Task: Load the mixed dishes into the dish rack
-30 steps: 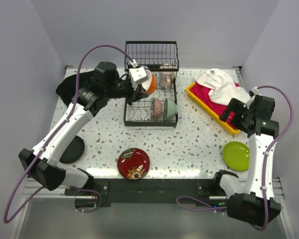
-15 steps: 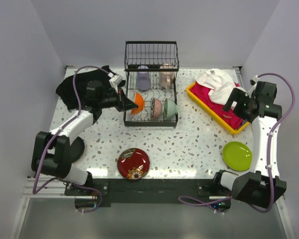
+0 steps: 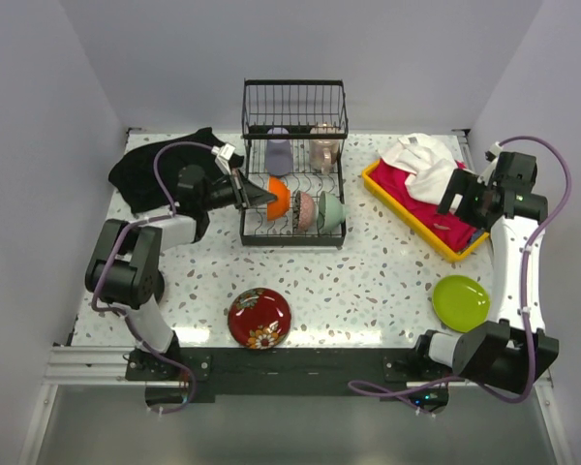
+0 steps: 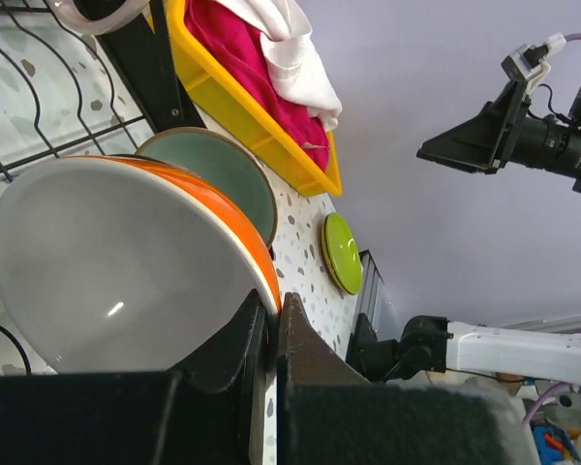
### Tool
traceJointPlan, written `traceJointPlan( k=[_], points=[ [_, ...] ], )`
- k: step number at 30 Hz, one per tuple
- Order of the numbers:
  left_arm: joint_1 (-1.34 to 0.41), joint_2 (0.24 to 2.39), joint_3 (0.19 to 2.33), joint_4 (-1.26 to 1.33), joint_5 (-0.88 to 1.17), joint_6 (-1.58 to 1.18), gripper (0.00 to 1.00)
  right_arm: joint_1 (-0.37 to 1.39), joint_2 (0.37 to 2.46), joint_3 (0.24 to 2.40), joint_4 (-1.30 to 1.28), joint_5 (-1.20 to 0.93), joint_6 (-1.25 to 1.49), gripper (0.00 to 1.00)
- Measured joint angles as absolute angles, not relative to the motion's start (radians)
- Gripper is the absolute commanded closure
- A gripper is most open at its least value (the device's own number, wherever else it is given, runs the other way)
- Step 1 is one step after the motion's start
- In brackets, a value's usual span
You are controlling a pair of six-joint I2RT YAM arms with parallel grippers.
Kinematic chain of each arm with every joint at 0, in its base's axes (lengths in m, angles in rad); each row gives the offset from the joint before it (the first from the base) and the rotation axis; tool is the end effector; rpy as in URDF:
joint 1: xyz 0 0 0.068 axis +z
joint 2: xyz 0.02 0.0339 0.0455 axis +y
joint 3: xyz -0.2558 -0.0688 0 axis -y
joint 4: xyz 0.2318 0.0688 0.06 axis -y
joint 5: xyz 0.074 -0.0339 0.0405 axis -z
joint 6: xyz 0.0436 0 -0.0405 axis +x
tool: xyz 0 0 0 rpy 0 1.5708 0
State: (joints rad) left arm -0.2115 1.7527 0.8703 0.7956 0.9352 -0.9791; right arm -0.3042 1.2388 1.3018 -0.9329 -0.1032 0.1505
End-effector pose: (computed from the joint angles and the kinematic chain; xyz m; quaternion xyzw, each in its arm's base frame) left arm 0.3440 -0.1097 0.2155 0.0361 0.7242 -0.6134 0.3131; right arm 0.2302 -0.0676 0.3401 0.1942 0.9178 0.0220 0.3456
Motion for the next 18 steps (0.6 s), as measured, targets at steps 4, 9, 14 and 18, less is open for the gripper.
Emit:
traceJointPlan(
  k=[4,9,14,18],
  points=[
    [-0.212,1.785,0.868,0.825,0.931,-1.006,1.0,-0.304,1.239,1.302,-0.933,-0.095,0.142,0.07],
    [-0.216,1.839,0.868,0.855,0.918,-1.029,1.0,-0.304,1.239,1.302,-0.933,-0.091,0.136,0.07],
    [-0.237,1.893,0.868,0.863,0.908,-1.04,1.0,-0.304,1.239,1.302,-0.933,-0.088,0.132,0.07],
    [-0.258,1.899,0.868,0.888,0.904,-1.046,1.0,-0.304,1.238,1.301,-0.933,-0.087,0.13,0.07]
  ],
)
